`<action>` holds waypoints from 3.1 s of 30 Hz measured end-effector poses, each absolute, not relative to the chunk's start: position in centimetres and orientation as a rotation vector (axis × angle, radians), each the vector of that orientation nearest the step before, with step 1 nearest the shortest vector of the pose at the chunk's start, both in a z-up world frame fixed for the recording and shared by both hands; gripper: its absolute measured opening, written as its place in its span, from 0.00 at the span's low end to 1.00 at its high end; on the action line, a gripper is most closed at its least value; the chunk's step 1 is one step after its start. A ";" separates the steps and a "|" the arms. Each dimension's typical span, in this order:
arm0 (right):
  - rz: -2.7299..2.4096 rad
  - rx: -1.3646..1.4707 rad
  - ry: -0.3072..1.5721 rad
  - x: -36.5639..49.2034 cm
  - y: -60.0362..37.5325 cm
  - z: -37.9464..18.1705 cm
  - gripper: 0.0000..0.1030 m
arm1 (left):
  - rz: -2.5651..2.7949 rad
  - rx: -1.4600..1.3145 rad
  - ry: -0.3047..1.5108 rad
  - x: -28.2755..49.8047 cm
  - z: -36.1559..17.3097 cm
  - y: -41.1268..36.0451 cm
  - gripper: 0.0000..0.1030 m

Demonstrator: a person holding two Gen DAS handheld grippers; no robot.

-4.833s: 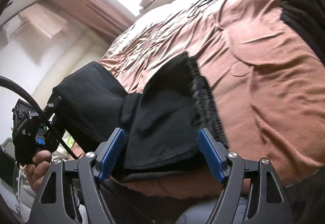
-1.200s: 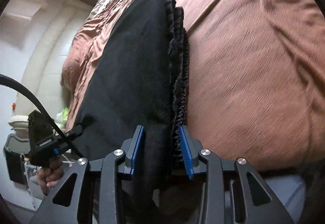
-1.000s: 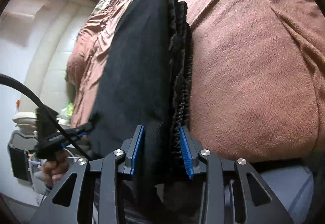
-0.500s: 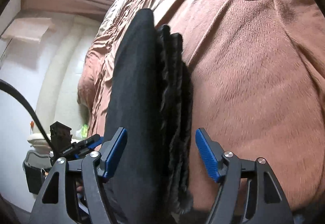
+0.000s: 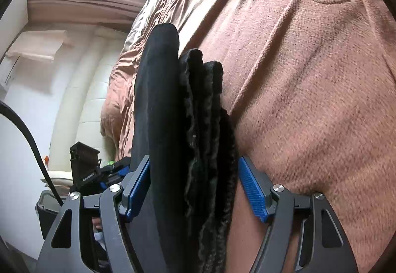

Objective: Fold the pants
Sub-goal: 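Grasp the folded black sweatpants with the right tool while the left tool grips them, then lift the folded sweatpants with both tools and carry them along the bed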

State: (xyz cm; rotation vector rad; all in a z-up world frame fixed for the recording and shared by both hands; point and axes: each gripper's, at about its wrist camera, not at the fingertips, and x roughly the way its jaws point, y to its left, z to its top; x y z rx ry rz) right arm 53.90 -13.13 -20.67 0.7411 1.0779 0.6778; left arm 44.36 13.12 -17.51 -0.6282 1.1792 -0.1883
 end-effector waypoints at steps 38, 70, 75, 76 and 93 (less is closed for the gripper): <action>0.753 0.819 1.079 54.4 -12.8 -21.4 0.39 | -0.390 -0.830 1.139 51.5 -21.0 14.3 0.52; 0.743 0.584 0.713 41.8 -12.9 -11.0 0.23 | -0.432 -0.752 0.820 43.1 -6.6 12.7 0.33; 0.732 0.555 0.648 39.8 -14.4 -8.7 0.23 | -0.472 -0.742 0.772 41.8 -3.7 11.4 0.33; 0.728 0.549 0.634 39.2 -14.7 -8.1 0.23 | -0.481 -0.737 0.763 41.6 -3.1 11.0 0.33; 0.664 0.454 0.457 29.4 -23.9 -0.5 0.23 | -0.635 -0.637 0.652 38.3 6.2 2.0 0.33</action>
